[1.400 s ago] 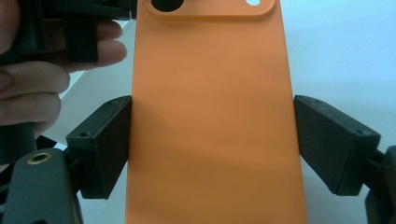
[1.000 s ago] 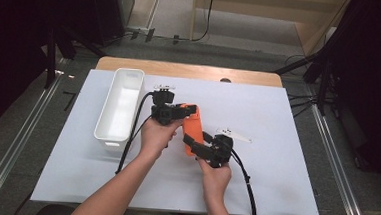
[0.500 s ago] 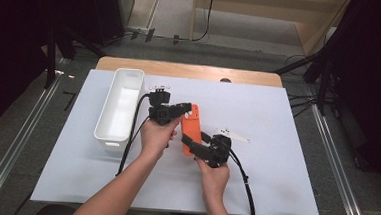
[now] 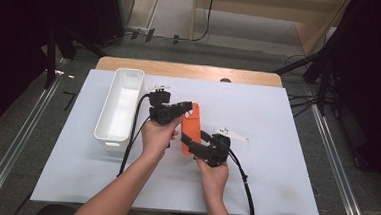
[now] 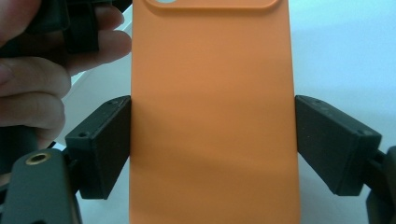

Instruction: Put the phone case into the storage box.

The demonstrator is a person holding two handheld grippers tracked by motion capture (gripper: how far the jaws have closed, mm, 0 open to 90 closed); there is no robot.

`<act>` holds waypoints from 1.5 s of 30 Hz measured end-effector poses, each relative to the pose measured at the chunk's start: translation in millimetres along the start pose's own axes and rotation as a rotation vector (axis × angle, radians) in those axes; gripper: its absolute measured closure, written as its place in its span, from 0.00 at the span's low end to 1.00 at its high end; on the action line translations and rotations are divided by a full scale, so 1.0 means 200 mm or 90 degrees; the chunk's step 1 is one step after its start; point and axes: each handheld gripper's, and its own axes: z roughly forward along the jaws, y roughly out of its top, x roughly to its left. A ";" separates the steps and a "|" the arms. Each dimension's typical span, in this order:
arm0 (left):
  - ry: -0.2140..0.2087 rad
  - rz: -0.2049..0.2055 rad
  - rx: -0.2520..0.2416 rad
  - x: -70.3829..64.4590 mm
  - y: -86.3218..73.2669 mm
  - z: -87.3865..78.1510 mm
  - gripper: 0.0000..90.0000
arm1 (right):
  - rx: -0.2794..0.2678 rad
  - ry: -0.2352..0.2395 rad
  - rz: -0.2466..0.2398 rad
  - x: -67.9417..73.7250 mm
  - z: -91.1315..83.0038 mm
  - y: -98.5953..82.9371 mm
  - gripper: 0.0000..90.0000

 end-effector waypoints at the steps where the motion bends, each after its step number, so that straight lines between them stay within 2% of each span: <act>1: -0.003 0.000 -0.002 0.00 0.00 0.00 0.83 | -0.003 0.002 -0.003 0.00 0.00 0.00 0.16; 3: -0.001 0.002 0.002 -0.01 0.01 0.00 0.83 | -0.002 0.007 -0.004 -0.01 0.00 0.00 0.16; 7: -0.013 0.001 0.005 -0.02 0.01 0.00 0.84 | -0.001 0.012 0.001 -0.02 0.00 0.01 0.16; 9: -0.019 0.001 0.006 -0.02 0.01 0.00 0.84 | -0.001 0.012 -0.010 -0.02 0.00 0.01 0.16; 11: -0.020 0.000 0.007 -0.02 0.01 -0.01 0.84 | 0.003 0.012 -0.009 -0.02 -0.01 0.02 0.16; 13: -0.024 0.004 0.004 -0.03 0.02 -0.02 0.84 | 0.001 0.021 -0.019 -0.02 -0.02 0.02 0.16; 17: -0.025 0.008 0.006 -0.04 0.02 -0.02 0.84 | 0.010 0.031 -0.009 -0.02 -0.02 0.03 0.15; 18: -0.029 0.008 0.001 -0.04 0.02 -0.02 0.84 | 0.010 0.029 -0.017 -0.03 -0.01 0.04 0.14; 22: -0.031 0.010 0.011 -0.04 0.03 -0.03 0.84 | 0.020 0.033 -0.019 -0.02 -0.01 0.05 0.11; 24: -0.034 0.016 0.006 -0.05 0.04 -0.04 0.84 | 0.025 0.036 -0.015 -0.02 -0.01 0.06 0.11; 25: -0.035 0.018 0.002 -0.05 0.05 -0.04 0.84 | 0.024 0.041 -0.023 -0.03 -0.01 0.06 0.09; 27: -0.032 0.019 0.004 -0.05 0.05 -0.05 0.84 | 0.039 0.034 -0.017 -0.02 -0.01 0.07 0.01; 28: -0.032 0.022 -0.001 -0.05 0.05 -0.05 0.84 | 0.042 0.043 -0.025 -0.02 -0.01 0.07 0.01; 29: -0.031 0.027 0.004 -0.06 0.06 -0.05 0.84 | 0.046 0.051 -0.018 -0.02 -0.01 0.08 0.01; 34: -0.028 0.045 0.000 -0.06 0.08 -0.07 0.84 | 0.078 0.054 -0.032 -0.01 -0.03 0.10 0.01; 36: -0.040 0.046 0.013 -0.05 0.09 -0.06 0.84 | 0.089 0.058 -0.041 -0.01 -0.04 0.13 0.01; 37: -0.036 0.053 0.027 -0.05 0.10 -0.06 0.84 | 0.101 0.062 -0.040 -0.01 -0.04 0.14 0.02; 38: -0.036 0.055 0.025 -0.04 0.10 -0.06 0.84 | 0.116 0.069 -0.042 -0.01 -0.04 0.15 0.02; 41: -0.041 0.063 0.030 -0.04 0.13 -0.07 0.84 | 0.149 0.058 -0.069 -0.01 -0.05 0.18 0.02; 45: -0.051 0.071 0.046 -0.04 0.14 -0.06 0.84 | 0.162 0.068 -0.077 0.00 -0.06 0.23 0.02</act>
